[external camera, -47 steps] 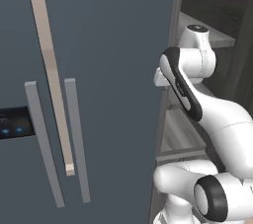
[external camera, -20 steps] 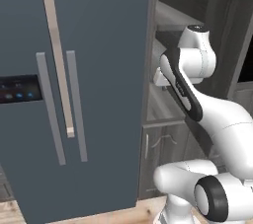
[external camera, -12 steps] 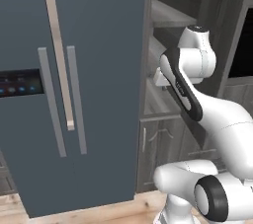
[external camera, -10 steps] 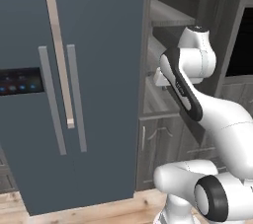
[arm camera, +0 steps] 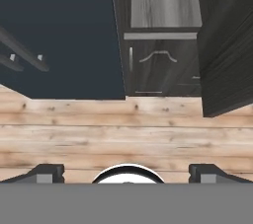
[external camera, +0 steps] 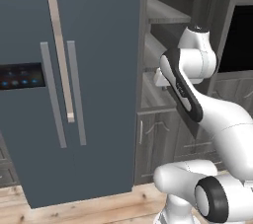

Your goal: Pick the boxed food and cereal from the counter and place them in the cabinets closest to them.

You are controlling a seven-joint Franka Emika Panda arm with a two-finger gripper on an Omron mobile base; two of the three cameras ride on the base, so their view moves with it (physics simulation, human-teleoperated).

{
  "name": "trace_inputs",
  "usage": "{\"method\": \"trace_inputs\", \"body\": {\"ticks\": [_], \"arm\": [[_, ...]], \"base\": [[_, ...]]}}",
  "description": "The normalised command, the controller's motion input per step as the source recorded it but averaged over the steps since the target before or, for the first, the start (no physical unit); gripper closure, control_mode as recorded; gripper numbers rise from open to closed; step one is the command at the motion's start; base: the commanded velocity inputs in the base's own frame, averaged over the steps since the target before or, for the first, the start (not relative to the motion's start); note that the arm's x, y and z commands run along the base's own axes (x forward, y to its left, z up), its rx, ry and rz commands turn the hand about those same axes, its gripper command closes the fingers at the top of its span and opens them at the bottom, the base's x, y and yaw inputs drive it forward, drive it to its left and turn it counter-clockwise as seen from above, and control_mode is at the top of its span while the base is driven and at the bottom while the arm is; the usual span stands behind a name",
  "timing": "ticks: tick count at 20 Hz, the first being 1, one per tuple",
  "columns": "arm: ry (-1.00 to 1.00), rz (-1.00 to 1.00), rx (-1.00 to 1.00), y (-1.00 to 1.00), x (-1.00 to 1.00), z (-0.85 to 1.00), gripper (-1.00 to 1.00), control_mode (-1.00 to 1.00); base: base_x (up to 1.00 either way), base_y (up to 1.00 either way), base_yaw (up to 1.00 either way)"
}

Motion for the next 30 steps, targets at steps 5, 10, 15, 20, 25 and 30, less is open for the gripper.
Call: {"method": "trace_inputs", "body": {"ticks": [5, 10, 15, 20, 25, 30], "arm": [[0.0, 0.0, 0.0, 0.0, 0.0, 0.0, -1.0, 1.0], [0.0, 0.0, 0.0, 0.0, 0.0, 0.0, -1.0, 1.0], [0.0, 0.0, 0.0, 0.0, 0.0, 0.0, -1.0, 1.0], [0.0, 0.0, 0.0, 0.0, 0.0, 0.0, -1.0, 1.0], [0.0, 0.0, 0.0, 0.0, 0.0, 0.0, -1.0, 1.0], [0.0, 0.0, 0.0, 0.0, 0.0, 0.0, -1.0, 1.0]], "base": [[0.0, 0.03, 0.0], [0.0, 0.32, 0.0], [0.0, 0.46, 0.0], [0.0, 0.5, 0.0], [0.01, 0.54, 0.01], [0.01, 0.55, 0.0]]}}
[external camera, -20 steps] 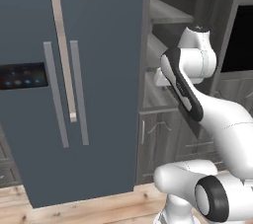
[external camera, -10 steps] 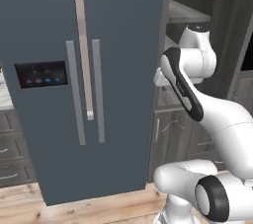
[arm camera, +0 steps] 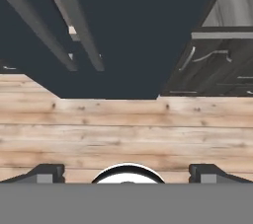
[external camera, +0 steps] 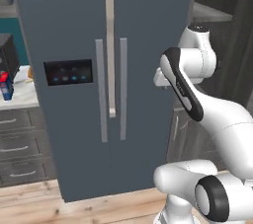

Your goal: Pick the boxed food and cereal from the counter and place them in the cabinets closest to them.

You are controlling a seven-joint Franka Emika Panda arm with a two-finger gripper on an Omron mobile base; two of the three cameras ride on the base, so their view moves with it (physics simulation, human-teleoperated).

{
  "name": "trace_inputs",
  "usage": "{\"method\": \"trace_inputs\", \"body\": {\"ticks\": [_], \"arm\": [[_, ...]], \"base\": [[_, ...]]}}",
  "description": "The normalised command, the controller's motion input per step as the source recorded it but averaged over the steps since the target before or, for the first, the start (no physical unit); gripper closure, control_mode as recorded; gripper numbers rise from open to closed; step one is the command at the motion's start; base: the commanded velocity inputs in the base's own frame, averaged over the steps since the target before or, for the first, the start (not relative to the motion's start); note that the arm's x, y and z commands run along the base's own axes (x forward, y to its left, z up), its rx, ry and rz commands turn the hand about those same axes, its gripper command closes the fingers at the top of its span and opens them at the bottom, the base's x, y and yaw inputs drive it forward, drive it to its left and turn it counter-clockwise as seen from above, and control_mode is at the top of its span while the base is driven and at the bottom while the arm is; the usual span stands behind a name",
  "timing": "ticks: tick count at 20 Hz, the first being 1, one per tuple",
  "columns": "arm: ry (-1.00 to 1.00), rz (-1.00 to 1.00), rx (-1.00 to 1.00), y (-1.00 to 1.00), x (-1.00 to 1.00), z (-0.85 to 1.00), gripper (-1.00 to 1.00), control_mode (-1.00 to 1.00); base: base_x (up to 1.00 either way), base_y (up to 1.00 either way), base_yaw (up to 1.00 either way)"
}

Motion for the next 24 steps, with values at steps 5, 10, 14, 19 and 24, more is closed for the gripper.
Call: {"method": "trace_inputs", "body": {"ticks": [5, 10, 14, 19, 24], "arm": [[0.0, 0.0, 0.0, 0.0, 0.0, 0.0, -1.0, 1.0], [0.0, 0.0, 0.0, 0.0, 0.0, 0.0, -1.0, 1.0], [0.0, 0.0, 0.0, 0.0, 0.0, 0.0, -1.0, 1.0], [0.0, 0.0, 0.0, 0.0, 0.0, 0.0, -1.0, 1.0], [0.0, 0.0, 0.0, 0.0, 0.0, 0.0, -1.0, 1.0]], "base": [[0.02, 0.55, 0.01], [0.0, 0.55, 0.0], [0.01, 0.53, 0.0], [0.0, 0.54, 0.0], [0.01, 0.55, 0.0]]}}
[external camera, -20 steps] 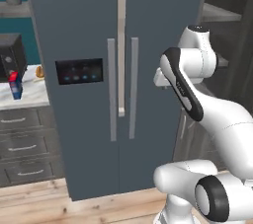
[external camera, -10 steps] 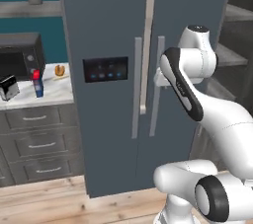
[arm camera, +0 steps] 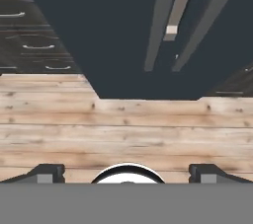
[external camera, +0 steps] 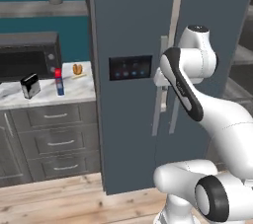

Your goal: Pick the boxed food and cereal from the counter and place them in the cabinets closest to them.

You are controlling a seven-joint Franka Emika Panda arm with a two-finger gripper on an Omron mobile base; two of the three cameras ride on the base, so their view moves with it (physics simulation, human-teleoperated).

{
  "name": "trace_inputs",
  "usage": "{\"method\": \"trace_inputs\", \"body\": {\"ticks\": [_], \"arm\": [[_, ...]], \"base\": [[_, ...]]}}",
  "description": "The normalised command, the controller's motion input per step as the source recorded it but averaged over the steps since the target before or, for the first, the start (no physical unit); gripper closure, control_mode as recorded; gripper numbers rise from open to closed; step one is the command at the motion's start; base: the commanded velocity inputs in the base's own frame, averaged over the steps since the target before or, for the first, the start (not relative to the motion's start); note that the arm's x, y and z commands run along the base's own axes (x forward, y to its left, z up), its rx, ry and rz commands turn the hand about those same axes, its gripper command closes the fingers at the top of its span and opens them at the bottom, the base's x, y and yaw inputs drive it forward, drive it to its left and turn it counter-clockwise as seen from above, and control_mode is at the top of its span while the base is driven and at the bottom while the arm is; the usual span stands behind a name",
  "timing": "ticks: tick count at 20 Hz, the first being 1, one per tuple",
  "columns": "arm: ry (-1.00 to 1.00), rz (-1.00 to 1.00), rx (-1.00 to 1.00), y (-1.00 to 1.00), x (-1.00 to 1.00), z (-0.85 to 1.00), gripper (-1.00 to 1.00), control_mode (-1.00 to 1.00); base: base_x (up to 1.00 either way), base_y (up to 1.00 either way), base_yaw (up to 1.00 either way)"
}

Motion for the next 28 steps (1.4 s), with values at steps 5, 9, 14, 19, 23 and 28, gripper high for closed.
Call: {"method": "trace_inputs", "body": {"ticks": [5, 9, 14, 19, 23, 28], "arm": [[0.0, 0.0, 0.0, 0.0, 0.0, 0.0, -1.0, 1.0], [0.0, 0.0, 0.0, 0.0, 0.0, 0.0, -1.0, 1.0], [0.0, 0.0, 0.0, 0.0, 0.0, 0.0, -1.0, 1.0], [0.0, 0.0, 0.0, 0.0, 0.0, 0.0, -1.0, 1.0], [0.0, 0.0, 0.0, 0.0, 0.0, 0.0, -1.0, 1.0], [0.0, 0.0, 0.0, 0.0, 0.0, 0.0, -1.0, 1.0]], "base": [[0.01, 0.56, 0.0], [0.03, 0.57, 0.01], [0.03, 0.57, 0.01], [0.04, 0.57, 0.01], [0.05, 0.57, 0.01], [0.05, 0.54, 0.02]]}}
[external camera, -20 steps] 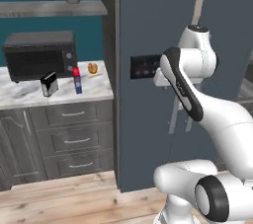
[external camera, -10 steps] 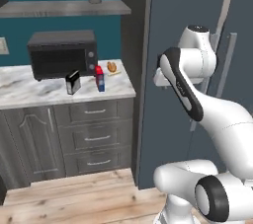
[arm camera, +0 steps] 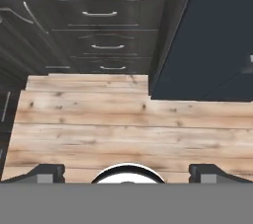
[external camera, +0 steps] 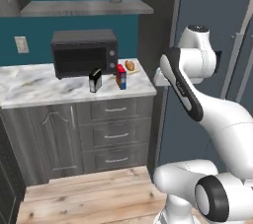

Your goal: Pick the boxed food and cereal from the counter and place them in the cabinets closest to them.

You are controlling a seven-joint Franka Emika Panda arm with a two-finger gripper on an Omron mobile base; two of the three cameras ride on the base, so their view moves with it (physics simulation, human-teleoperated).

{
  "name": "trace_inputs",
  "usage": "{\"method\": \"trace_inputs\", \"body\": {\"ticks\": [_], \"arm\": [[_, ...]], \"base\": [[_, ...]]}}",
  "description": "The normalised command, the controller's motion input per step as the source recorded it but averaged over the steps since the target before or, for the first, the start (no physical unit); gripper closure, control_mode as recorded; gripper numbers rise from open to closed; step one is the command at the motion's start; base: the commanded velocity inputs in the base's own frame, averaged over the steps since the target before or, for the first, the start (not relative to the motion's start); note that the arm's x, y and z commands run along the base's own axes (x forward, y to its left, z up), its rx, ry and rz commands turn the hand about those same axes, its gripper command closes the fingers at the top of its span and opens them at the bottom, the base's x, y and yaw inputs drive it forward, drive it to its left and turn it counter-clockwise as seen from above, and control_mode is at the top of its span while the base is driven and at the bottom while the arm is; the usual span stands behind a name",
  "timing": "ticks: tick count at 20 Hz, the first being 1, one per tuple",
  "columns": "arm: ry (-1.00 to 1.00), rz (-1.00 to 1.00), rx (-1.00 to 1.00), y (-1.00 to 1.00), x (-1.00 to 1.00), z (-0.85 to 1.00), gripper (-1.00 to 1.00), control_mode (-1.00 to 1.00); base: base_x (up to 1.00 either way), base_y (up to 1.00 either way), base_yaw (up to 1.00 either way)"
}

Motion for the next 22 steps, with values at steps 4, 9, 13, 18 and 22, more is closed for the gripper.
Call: {"method": "trace_inputs", "body": {"ticks": [4, 9, 13, 18, 22], "arm": [[0.0, 0.0, 0.0, 0.0, 0.0, 0.0, -1.0, 1.0], [0.0, 0.0, 0.0, 0.0, 0.0, 0.0, -1.0, 1.0], [0.0, 0.0, 0.0, 0.0, 0.0, 0.0, -1.0, 1.0], [0.0, 0.0, 0.0, 0.0, 0.0, 0.0, -1.0, 1.0], [0.0, 0.0, 0.0, 0.0, 0.0, 0.0, -1.0, 1.0]], "base": [[0.07, 0.52, 0.02], [0.02, 0.25, 0.01], [0.0, 0.0, 0.0], [0.0, 0.0, 0.0], [0.0, 0.0, 0.0]]}}
